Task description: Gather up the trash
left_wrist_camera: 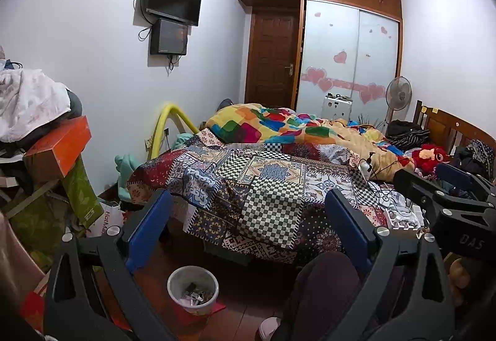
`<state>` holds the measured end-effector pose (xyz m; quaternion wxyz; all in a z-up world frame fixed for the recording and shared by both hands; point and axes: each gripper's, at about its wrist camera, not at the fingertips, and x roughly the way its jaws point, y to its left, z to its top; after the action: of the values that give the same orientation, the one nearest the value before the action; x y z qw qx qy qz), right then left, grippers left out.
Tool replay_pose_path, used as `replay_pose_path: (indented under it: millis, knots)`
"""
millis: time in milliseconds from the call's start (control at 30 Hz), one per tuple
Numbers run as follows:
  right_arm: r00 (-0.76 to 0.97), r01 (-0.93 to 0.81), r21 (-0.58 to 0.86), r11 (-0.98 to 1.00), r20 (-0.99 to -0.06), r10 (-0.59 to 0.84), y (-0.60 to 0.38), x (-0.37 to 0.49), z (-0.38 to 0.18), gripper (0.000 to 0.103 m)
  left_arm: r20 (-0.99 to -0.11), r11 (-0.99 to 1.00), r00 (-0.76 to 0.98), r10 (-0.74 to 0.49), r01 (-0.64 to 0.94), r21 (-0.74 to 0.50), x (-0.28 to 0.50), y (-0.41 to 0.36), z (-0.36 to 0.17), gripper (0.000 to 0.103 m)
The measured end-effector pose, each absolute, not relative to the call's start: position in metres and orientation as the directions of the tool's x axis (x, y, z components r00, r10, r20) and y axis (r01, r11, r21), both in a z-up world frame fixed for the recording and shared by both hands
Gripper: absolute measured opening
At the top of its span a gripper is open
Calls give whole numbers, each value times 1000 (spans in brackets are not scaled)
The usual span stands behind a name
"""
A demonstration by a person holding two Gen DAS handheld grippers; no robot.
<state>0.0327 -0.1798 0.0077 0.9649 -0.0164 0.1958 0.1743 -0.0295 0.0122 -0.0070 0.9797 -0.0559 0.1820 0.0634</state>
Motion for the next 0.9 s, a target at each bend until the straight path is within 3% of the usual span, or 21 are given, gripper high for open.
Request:
replay_pose_path:
  millis: [900]
  knots:
    - [861,-345,37,938,-386,331,-179,33,8,103,-377,986,923,80,-129,-108,-25,10,-8,102]
